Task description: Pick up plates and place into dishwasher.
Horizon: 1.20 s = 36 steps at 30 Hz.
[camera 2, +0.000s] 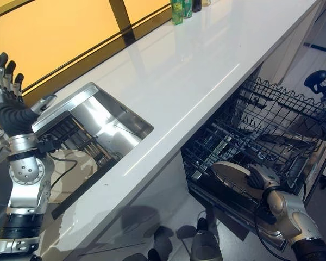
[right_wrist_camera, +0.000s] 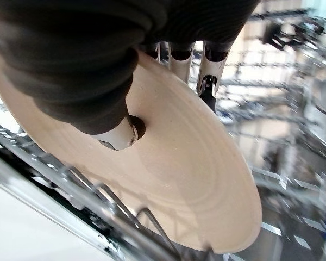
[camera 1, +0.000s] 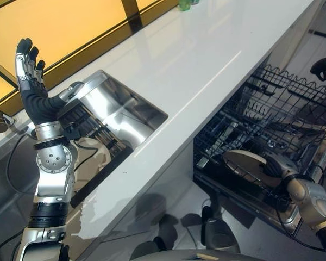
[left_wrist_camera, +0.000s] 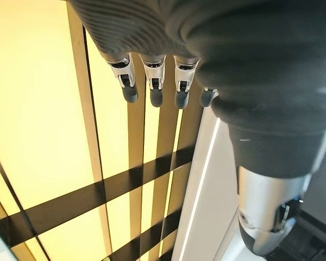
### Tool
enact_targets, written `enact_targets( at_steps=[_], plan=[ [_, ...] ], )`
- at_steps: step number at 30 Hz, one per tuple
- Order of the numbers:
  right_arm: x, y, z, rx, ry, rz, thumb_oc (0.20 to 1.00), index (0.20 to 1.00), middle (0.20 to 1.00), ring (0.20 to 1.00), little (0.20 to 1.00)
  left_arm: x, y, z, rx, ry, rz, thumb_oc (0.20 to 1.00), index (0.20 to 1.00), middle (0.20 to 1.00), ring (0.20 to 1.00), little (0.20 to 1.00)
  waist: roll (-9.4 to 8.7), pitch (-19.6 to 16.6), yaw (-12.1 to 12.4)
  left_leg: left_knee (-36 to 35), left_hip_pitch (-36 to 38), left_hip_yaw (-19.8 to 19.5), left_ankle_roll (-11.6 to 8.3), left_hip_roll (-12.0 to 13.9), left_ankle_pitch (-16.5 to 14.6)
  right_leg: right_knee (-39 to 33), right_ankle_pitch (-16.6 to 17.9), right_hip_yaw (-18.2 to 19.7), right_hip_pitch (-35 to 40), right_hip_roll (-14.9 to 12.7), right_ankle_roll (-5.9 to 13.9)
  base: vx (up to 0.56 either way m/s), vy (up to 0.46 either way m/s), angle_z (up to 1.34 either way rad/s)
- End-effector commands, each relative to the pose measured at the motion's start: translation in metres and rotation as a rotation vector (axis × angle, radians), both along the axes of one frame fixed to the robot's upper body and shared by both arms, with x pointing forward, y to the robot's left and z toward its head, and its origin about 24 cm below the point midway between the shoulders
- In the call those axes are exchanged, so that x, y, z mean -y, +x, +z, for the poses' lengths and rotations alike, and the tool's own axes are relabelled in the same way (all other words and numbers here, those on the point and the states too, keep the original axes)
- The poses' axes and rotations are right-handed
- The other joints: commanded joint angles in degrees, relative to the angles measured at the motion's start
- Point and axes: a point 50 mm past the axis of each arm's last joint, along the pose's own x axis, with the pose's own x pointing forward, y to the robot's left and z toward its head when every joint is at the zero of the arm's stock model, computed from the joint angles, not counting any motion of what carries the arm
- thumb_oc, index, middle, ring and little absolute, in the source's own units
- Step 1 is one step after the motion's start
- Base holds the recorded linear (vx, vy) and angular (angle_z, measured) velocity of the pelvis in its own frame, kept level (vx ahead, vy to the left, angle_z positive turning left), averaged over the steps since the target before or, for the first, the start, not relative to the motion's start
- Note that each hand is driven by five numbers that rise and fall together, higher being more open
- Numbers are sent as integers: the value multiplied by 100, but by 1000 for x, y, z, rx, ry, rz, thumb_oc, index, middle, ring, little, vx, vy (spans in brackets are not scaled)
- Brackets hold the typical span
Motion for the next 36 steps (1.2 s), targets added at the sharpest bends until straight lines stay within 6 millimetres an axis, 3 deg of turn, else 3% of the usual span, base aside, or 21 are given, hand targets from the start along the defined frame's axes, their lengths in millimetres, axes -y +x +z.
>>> enact_targets(
  at_steps=[1, 7, 9, 10, 24, 30, 36],
  plan=[
    [-53, -37, -57, -252, 191, 134, 200, 200, 200, 200, 200, 9, -4, 24, 82, 100, -54, 1000, 1000, 1000, 1000, 1000, -323, -388, 125, -399, -740, -15, -99, 128, 1038, -316, -763, 153, 1044, -182, 491, -5, -66, 7],
    [-58, -40, -67, -258, 207, 105, 200, 200, 200, 200, 200, 7, -5, 29, 89, 112, -64, 1000, 1000, 1000, 1000, 1000, -415, -512, 199, -411, -682, -22, -104, 158, 1007, -436, -721, 65, 1171, -173, 505, 1, -49, 7],
    [-59, -40, -68, -250, 210, 95, 862, 862, 862, 862, 862, 6, -5, 30, 83, 115, -63, 1000, 1000, 1000, 1000, 1000, -436, -549, 213, -421, -658, -32, -100, 159, 996, -465, -716, 57, 1206, -152, 503, 7, -38, 4],
    [-59, -41, -68, -249, 213, 91, 1000, 1000, 1000, 1000, 1000, 6, -5, 30, 80, 117, -62, 1000, 1000, 1000, 1000, 1000, -446, -566, 214, -438, -637, -35, -95, 152, 993, -485, -708, 55, 1221, -143, 504, 12, -33, 13],
    [-65, -39, -68, -236, 251, 67, 1000, 1000, 1000, 1000, 1000, 3, -5, 23, 49, 114, -65, 1000, 1000, 1000, 1000, 1000, -492, -624, 227, -630, -487, -56, -74, 123, 1010, -638, -652, 71, 1273, -52, 499, 4, -11, 4],
    [-55, -23, -40, -50, 259, 20, 1000, 1000, 1000, 1000, 1000, 1, -6, 21, 50, 119, -61, 1000, 1000, 1000, 1000, 1000, -482, -563, 192, -613, -516, -80, -58, 141, 1011, -560, -662, 109, 1201, -13, 491, -4, -6, 0],
    [-42, -22, -22, 39, 241, 6, 1000, 1000, 1000, 1000, 1000, -5, -11, 19, 42, 121, -51, 1000, 1000, 1000, 1000, 1000, -471, -583, 135, -610, -498, -26, -42, 152, 991, -546, -666, 146, 1186, -14, 500, 5, 0, 0]
  ],
)
